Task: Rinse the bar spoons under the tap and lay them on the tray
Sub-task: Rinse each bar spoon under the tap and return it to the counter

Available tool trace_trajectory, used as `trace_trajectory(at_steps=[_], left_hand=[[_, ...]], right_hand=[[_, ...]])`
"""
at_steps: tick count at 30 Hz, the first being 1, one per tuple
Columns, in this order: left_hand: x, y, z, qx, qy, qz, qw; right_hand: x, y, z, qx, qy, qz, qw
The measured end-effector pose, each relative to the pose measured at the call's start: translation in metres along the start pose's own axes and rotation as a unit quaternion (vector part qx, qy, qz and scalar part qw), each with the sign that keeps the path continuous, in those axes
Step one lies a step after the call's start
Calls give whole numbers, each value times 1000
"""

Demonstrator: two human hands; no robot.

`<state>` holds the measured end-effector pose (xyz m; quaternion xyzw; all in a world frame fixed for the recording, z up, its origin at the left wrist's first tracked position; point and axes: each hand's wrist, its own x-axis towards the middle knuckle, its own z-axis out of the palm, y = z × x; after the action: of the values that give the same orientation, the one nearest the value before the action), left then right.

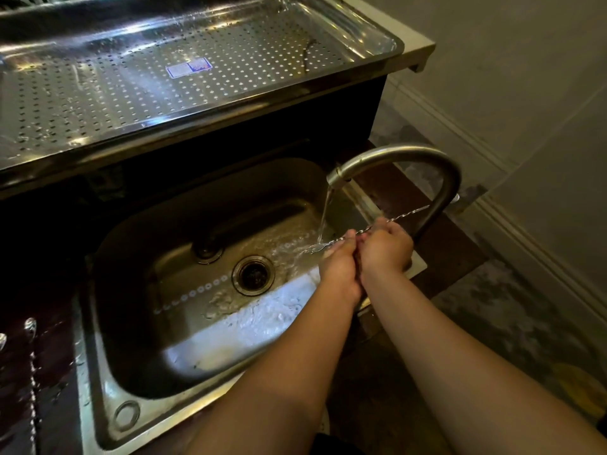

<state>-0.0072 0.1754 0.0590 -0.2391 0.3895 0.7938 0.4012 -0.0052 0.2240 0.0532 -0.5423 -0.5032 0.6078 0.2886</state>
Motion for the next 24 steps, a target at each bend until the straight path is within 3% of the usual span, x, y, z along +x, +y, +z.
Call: trace_trajectory(at_steps=[3,6,8,12,15,17,18,21,24], left_hand=[[-1,2,-17,47,44,3,998],[-2,7,-44,207,154,29,966],[-5,15,-66,327,206,66,920],[-19,34,-107,488,230,210,816],[-33,55,-126,629,268,299,666],[-40,70,-135,715,273,296,571],[-43,78,-138,742,275,282,542],[-55,95,-144,789,274,241,494],[-68,106,-151,789,279,220,501]], right_hand=[[-8,13,7,-25,-40,6,999],[-25,33,20,-79,-74,11,994],[-37,47,30,-103,-94,22,990],[-61,64,51,-146,-133,51,979],[-80,68,69,-155,-186,54,969],[-93,69,79,-165,-232,51,957],[-99,70,84,-163,-251,54,953],[-114,71,96,-152,-291,64,942],[-129,71,104,-155,-319,69,932]])
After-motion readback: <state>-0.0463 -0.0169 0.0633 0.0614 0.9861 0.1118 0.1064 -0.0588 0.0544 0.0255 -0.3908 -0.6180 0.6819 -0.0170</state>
